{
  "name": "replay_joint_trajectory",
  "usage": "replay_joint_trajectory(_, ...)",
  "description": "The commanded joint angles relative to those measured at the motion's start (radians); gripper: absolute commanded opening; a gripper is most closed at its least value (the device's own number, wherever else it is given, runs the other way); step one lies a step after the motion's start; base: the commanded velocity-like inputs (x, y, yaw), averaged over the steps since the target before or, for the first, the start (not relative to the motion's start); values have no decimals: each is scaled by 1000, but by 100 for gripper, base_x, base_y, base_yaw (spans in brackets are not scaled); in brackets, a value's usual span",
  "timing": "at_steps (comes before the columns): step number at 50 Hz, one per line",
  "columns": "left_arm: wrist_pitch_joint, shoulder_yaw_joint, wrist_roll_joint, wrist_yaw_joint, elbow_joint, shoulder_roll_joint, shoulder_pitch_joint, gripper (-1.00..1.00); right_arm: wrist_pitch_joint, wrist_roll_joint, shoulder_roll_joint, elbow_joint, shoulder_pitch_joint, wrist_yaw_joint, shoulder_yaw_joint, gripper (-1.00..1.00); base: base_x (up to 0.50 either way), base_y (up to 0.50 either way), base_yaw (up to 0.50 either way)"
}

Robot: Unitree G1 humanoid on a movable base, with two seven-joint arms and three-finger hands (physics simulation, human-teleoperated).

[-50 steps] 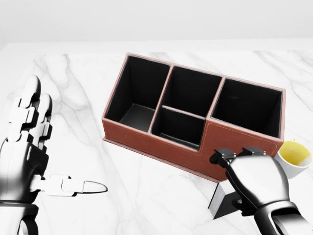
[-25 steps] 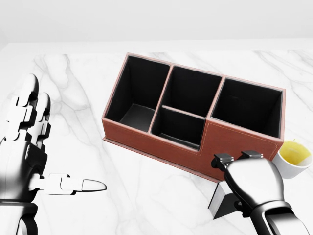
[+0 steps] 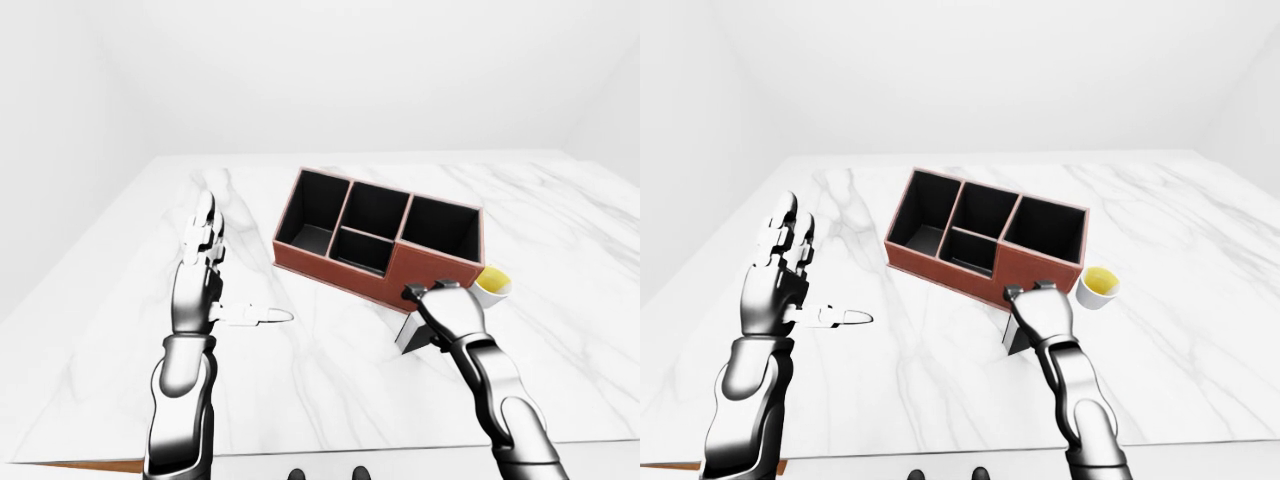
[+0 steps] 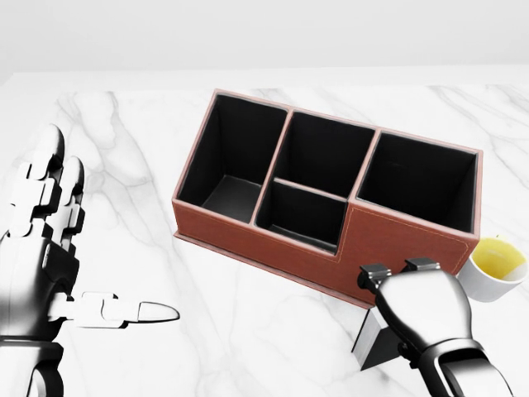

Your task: Pick up the book and place it in the right compartment of the caddy.

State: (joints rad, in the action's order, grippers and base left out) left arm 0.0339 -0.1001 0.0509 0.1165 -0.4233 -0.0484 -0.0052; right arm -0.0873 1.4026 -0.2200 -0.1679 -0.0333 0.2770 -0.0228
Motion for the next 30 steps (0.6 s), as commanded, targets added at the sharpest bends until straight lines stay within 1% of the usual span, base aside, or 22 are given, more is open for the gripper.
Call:
replay_joint_trajectory(1, 1, 0, 0, 0, 3, 0, 0, 100, 0, 22, -2, 36, 15, -21, 15, 18, 0, 0, 0)
replay_joint_trajectory(25, 5, -1, 3, -2, 9, -1, 0, 100, 0, 55, -20, 118, 32, -72, 23, 19, 0, 0, 0)
replay_joint_trajectory(30, 1, -1, 3, -2, 13, -1, 0, 100, 0, 57, -23, 132, 38, -77, 23, 18, 0, 0, 0)
